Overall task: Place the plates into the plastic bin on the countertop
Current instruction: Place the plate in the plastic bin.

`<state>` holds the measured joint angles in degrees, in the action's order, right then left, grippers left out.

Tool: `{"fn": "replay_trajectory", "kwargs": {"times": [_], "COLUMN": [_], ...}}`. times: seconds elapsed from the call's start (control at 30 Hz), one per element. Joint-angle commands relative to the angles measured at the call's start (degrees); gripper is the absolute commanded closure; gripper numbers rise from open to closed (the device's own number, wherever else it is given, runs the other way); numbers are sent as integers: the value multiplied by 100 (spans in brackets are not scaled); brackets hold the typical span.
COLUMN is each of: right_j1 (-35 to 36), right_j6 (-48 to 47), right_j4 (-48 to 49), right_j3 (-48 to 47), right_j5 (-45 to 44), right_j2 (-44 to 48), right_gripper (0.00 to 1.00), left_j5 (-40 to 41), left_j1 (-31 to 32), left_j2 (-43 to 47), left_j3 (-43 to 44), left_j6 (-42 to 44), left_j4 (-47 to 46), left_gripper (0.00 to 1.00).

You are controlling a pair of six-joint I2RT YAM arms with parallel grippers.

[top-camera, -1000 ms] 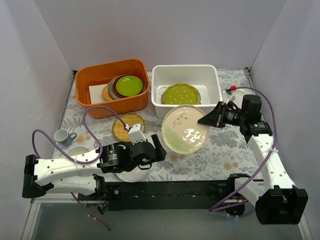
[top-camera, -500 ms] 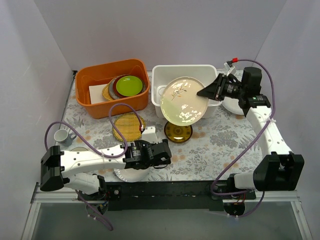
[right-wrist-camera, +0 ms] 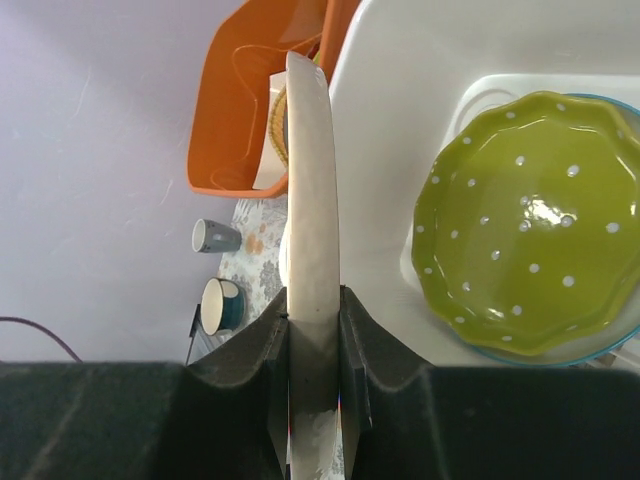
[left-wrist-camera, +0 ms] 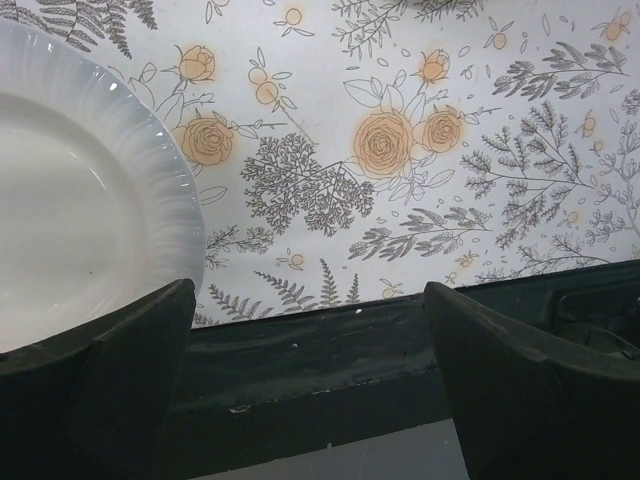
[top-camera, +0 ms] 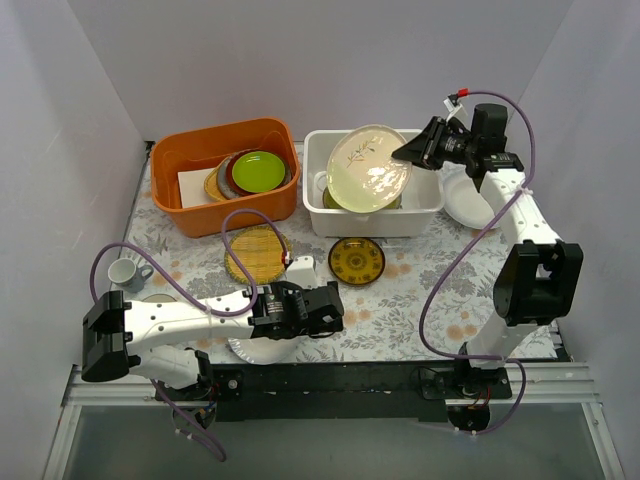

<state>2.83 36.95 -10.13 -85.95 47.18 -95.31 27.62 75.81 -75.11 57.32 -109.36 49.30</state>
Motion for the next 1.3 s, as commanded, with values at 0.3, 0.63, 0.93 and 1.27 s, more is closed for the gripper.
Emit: {"fn": "replay_trajectory", "kwargs": {"times": [0.3, 0.63, 0.93, 1.27], "right_j1": [-37, -19, 165, 367], "right_j6": [207, 234, 216, 93], "right_j4": [301, 450, 582, 749], "right_j3": [-1108, -836, -616, -107], "right_j5": [-191, -394, -411, -675], "right_j2": [-717, -893, -1209, -1411], "right_gripper": [99, 99, 99, 99], "left_j5": [-81, -125, -90, -72], "left_j1": [-22, -22, -22, -22], "left_j2": [199, 146, 172, 313], "left_j3": [-256, -265, -195, -309], "left_j6": [-85, -94, -112, -217], "left_j4": [-78, -96, 45, 168], "left_gripper": [2, 2, 2, 2]}}
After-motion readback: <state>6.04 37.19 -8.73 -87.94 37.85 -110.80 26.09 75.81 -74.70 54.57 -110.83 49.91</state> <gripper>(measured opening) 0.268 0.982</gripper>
